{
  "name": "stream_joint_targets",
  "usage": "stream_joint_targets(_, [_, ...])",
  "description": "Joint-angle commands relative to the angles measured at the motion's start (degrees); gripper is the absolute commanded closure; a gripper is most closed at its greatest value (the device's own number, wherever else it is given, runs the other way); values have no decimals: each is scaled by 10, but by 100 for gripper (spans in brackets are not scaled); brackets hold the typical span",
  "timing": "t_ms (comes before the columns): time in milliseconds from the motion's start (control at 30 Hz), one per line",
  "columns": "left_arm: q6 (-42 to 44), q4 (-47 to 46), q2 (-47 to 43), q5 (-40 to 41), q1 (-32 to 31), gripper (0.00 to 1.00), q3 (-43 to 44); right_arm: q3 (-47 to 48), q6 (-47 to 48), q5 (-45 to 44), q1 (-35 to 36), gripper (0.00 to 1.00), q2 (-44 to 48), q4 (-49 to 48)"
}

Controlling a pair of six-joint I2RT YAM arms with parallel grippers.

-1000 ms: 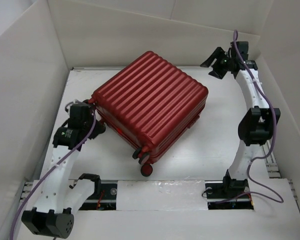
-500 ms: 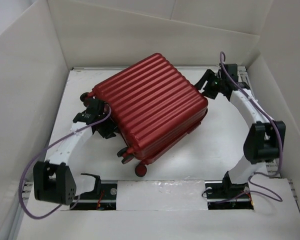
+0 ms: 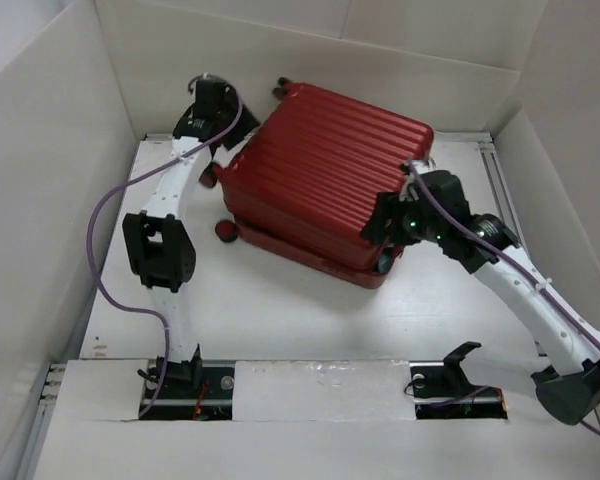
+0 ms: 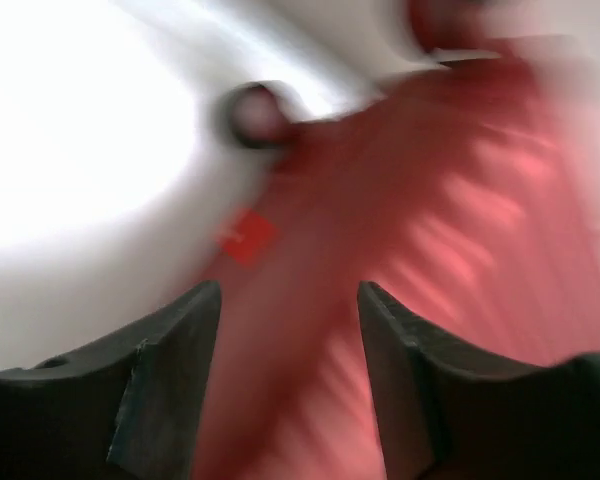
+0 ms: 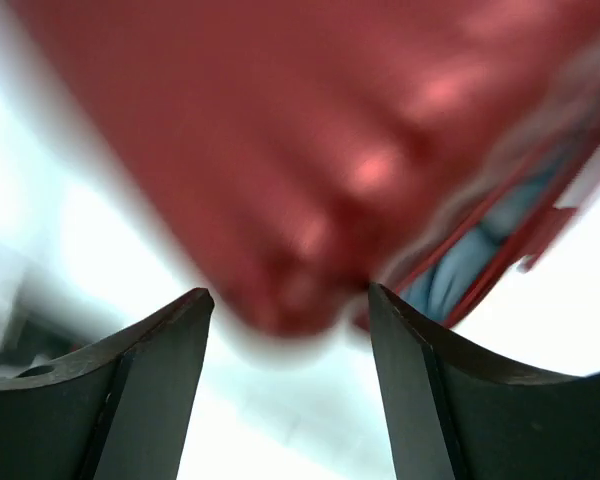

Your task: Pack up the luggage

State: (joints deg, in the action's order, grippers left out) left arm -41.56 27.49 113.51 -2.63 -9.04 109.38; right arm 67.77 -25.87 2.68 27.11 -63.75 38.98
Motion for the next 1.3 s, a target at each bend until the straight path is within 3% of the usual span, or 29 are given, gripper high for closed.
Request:
stream_joint_targets(0, [-12, -46, -35, -120, -83, 45, 150, 79, -21, 172, 103, 31, -37, 148])
stream_joint_targets(100, [8, -2, -87, -50, -83, 41, 111, 151, -14, 101, 91, 31, -45, 182])
stream_joint_targets(233, [0, -55, -262, 7, -61, 35, -158, 219, -14, 93, -2, 31, -54, 144])
stream_joint_targets(333, [0, -29, -364, 53, -61, 38, -235, 240, -14, 91, -66, 31, -93, 104])
stream_joint_targets(467, [-7, 10, -434, 35, -66, 47, -384, 258, -61, 105, -179, 37, -134, 19])
stream_joint_targets(567, [-30, -5, -465, -3, -88, 49, -459, 266, -116, 166, -270, 32, -189, -53])
stream_joint_targets(633, [-50, -40, -485, -32, -88, 49, -534, 325, -128, 160, -303, 31, -255, -66])
stream_joint_targets(767, [-50, -59, -485, -65, -88, 49, -551, 387, -152, 158, -347, 30, -355, -73])
stream_joint_targets(1033, [-38, -101, -456, -112, -117, 49, -571, 440, -136, 145, -338, 32, -487, -49])
stream_joint_targets(1167, [-32, -114, -443, -109, -117, 47, -554, 369, -65, 184, -293, 38, -502, -31])
stream_joint_targets(1233, [-26, -105, -443, -78, -117, 47, -539, 300, -36, 211, -258, 48, -454, -41])
stream_joint_targets(1267, [-26, -105, -443, -68, -117, 47, -532, 254, -36, 222, -248, 48, -424, -61])
